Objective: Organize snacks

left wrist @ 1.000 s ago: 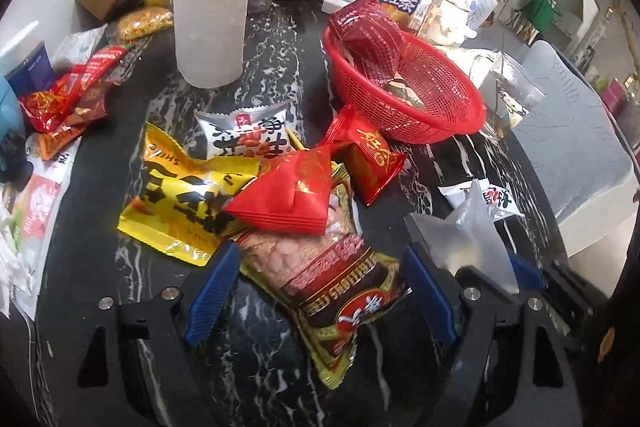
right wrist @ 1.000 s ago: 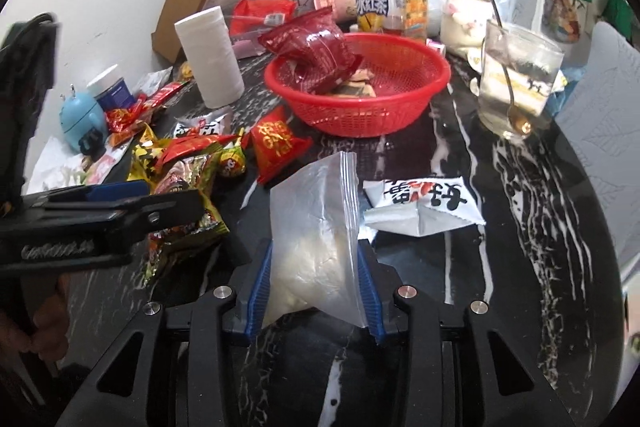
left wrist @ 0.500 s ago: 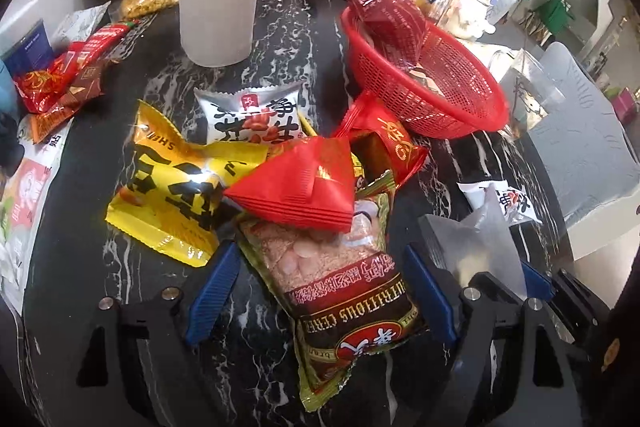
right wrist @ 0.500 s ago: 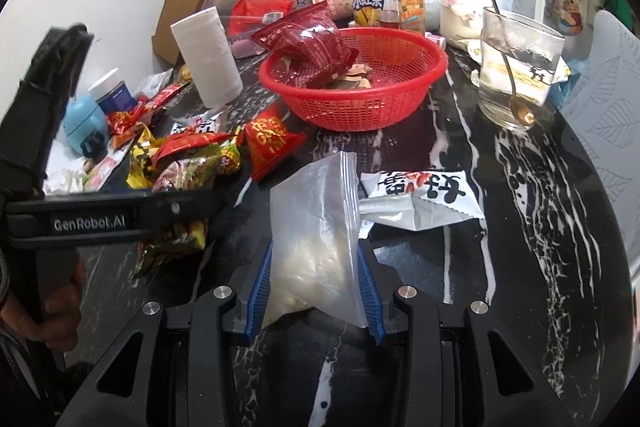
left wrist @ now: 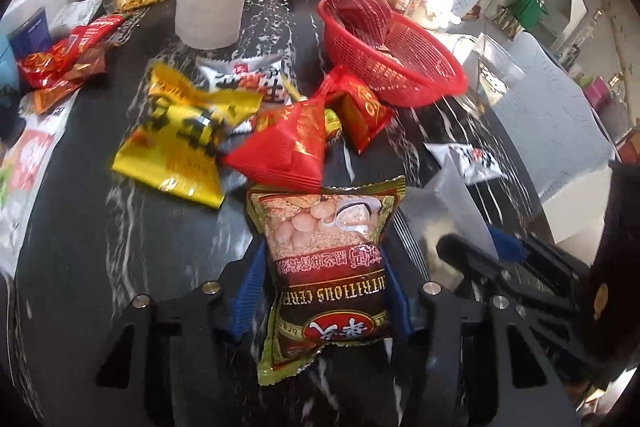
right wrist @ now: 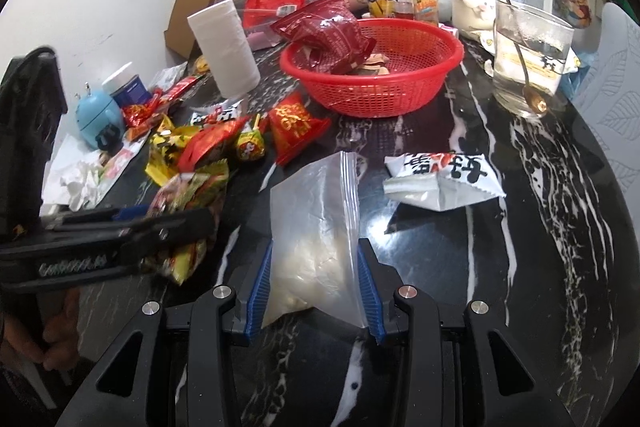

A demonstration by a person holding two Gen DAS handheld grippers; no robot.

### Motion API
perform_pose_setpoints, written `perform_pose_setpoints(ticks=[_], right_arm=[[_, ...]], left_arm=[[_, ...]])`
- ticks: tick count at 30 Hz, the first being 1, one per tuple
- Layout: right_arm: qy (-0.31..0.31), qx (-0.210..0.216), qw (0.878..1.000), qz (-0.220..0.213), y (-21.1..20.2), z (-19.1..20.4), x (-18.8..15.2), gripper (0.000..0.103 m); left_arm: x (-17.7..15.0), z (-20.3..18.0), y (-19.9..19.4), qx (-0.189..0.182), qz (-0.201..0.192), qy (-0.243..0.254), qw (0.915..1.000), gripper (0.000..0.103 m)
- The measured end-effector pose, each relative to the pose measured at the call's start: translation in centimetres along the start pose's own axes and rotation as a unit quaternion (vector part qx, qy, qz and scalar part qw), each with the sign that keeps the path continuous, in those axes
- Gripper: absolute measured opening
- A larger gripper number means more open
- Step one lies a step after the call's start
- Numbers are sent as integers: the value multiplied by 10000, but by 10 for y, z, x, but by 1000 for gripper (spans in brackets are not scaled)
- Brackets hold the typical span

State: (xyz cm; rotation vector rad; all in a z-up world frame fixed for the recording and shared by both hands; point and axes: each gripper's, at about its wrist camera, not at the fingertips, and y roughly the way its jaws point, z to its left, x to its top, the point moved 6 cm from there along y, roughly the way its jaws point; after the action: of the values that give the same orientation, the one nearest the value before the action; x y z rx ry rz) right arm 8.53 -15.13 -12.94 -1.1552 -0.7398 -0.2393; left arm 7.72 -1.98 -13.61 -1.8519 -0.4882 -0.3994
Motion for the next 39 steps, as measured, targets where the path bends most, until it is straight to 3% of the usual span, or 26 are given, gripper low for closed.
perform_pose_setpoints(ticks=[4,10,15,17,21,28,29,33,39], right_arm=[[-49,312,9994,122,-2,12,-8,42],[-479,278,9984,137,-7,34,-20,42],[-637,321,9973,199,-10,43,-25,42],[-621,356,9972,233,-10,45,-26,48],[-640,274,9970,325,-5,47,-27,58],[-835,25,9957,411,4,53,-30,58],[-876,-32,9953,410,4,53,-31,58],[-988,-203,9943,338,4,55,-31,40],[-682,48,9973,270,1,55,-32,38]], left_arm=[[-13,4,-10,-30,74,139,9999,53],[-29,7,-24,127,133,560,9983,53],[-34,13,-29,104,129,511,9986,53],[-34,15,-28,69,112,504,9986,53],[-35,16,-24,-34,109,431,9990,53],[-35,13,-23,6,-40,658,9978,53],[-35,13,-23,5,-65,679,9977,53],[-36,12,-24,-28,-143,693,9975,51],[-35,15,-29,-169,-168,466,9986,51]])
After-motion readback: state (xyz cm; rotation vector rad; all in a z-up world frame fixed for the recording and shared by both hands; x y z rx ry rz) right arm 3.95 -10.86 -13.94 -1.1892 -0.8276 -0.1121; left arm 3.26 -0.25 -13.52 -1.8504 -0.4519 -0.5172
